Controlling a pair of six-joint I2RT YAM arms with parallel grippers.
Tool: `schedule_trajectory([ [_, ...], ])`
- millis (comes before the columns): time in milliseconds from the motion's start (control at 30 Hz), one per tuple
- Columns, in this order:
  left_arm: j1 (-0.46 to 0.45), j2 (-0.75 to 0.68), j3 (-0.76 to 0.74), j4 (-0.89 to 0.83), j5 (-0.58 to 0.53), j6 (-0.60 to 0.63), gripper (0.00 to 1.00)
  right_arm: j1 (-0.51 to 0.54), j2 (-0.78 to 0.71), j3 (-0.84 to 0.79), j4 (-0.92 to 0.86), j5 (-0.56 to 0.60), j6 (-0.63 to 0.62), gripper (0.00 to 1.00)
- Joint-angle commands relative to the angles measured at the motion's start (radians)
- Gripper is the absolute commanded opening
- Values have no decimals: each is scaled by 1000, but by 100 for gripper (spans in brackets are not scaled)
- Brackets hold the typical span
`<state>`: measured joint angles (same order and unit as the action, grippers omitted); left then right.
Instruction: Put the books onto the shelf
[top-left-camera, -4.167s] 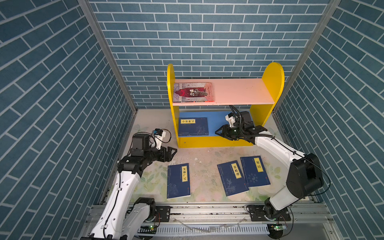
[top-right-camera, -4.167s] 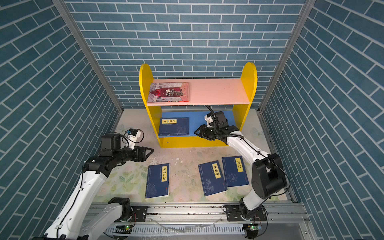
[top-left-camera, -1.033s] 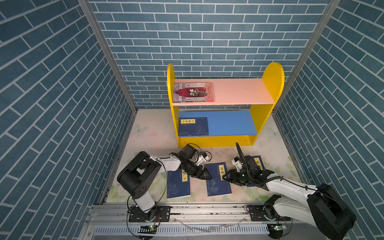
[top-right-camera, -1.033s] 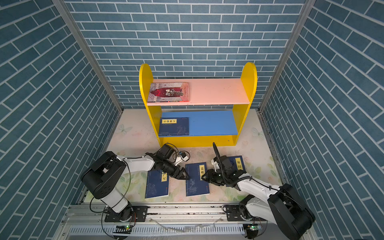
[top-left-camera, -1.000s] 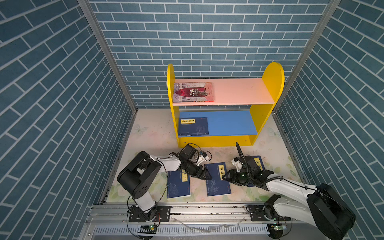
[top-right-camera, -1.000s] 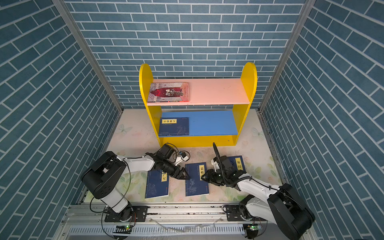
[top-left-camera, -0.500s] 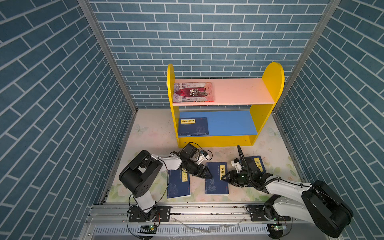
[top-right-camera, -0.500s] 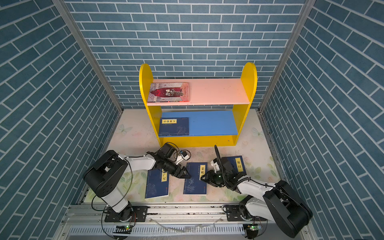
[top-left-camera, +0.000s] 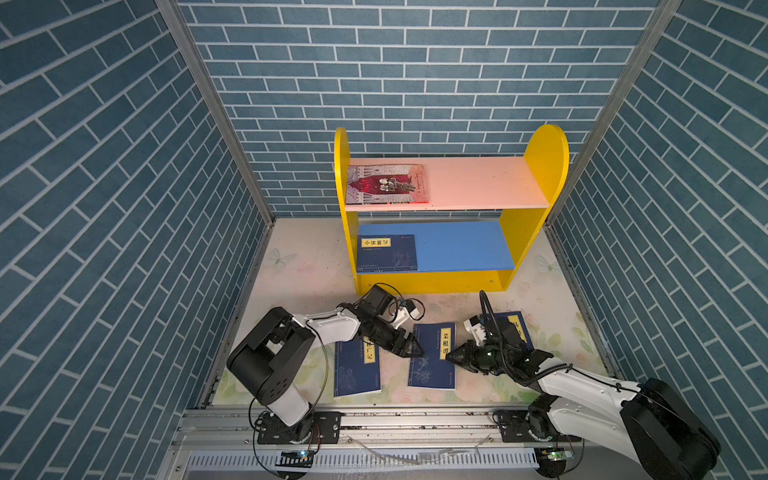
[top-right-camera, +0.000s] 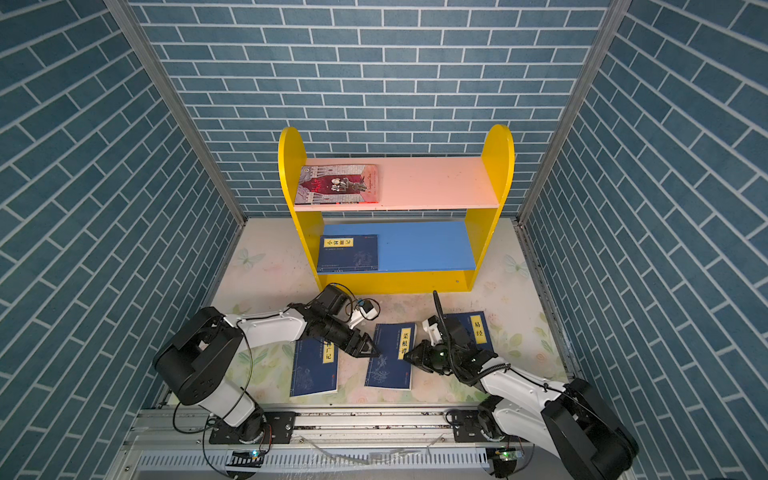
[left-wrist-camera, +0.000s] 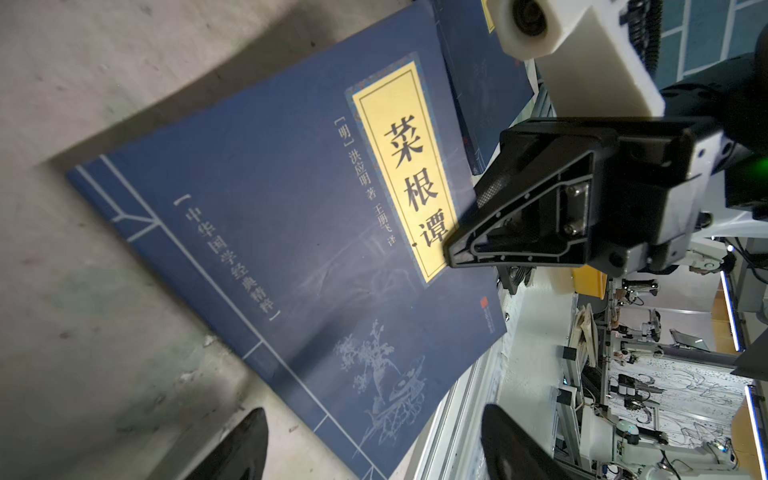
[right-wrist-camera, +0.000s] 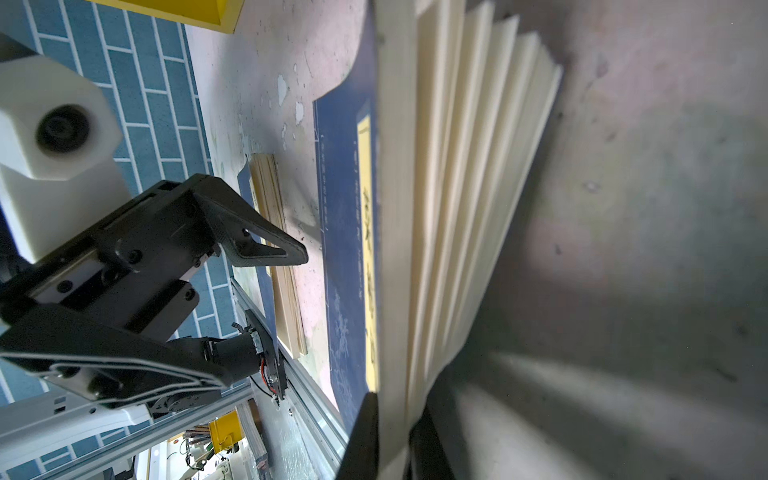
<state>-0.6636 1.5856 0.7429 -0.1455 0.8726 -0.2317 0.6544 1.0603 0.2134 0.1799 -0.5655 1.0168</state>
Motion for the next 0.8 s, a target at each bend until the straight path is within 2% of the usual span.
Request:
schedule_trajectory([
  [0,22,-102,-9,-57,2,65,83,-2,-43,4,17,-23,-10,0],
  [167,135,-251,-42,-80,85,70,84,-28,-137,45,-31,-105,-43,0],
  [433,253,-343,-94,-49,156,20,84,-111,-223,117,-69,-266,-81,0],
  [567,268,-349,-103,2,240,-36,86,-113,-209,165,-74,-346,-108,0],
  [667,267,-348,-124,151,358,-184,86,-113,-171,217,-100,-395,-145,0],
  [767,265,-354,-123,177,384,-212,89,-113,-137,251,-77,-427,-150,0],
])
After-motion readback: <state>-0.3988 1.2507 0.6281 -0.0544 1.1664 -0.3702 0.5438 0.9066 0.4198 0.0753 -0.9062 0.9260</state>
